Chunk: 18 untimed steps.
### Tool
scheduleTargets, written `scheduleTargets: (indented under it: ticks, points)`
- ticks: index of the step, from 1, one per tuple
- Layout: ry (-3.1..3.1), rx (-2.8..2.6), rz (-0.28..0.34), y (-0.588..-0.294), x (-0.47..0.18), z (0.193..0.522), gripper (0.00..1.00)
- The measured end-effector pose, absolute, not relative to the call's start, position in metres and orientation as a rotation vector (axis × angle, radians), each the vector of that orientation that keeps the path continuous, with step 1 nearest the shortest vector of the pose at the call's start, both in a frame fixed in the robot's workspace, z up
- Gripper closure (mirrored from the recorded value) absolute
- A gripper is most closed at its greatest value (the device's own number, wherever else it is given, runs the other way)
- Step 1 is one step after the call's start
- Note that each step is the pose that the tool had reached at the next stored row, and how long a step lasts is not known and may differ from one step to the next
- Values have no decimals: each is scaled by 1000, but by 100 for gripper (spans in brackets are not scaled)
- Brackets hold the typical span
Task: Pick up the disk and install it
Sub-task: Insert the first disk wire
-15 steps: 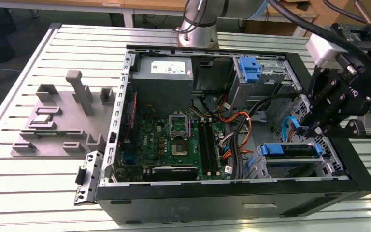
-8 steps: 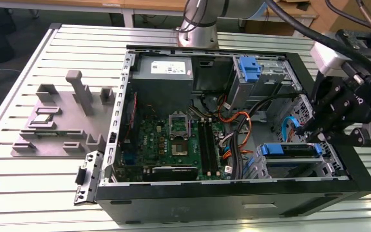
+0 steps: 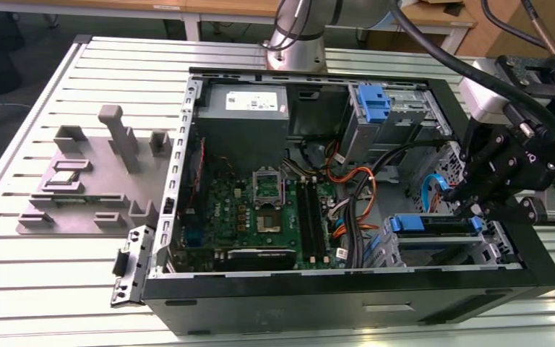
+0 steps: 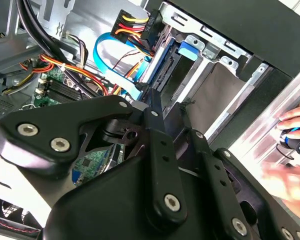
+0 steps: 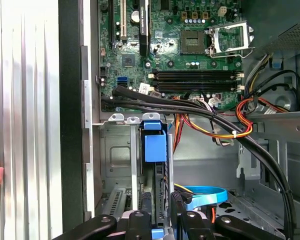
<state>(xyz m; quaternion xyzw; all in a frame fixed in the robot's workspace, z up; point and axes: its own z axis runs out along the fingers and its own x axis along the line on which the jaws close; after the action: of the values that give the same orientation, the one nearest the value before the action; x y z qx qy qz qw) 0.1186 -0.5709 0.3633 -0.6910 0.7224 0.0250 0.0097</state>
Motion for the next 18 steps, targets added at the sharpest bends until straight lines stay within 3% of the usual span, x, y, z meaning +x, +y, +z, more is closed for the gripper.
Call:
scheduleTargets:
  ticks: [18]
  points:
    - [2255,-2158,78,-560,119,369,71]
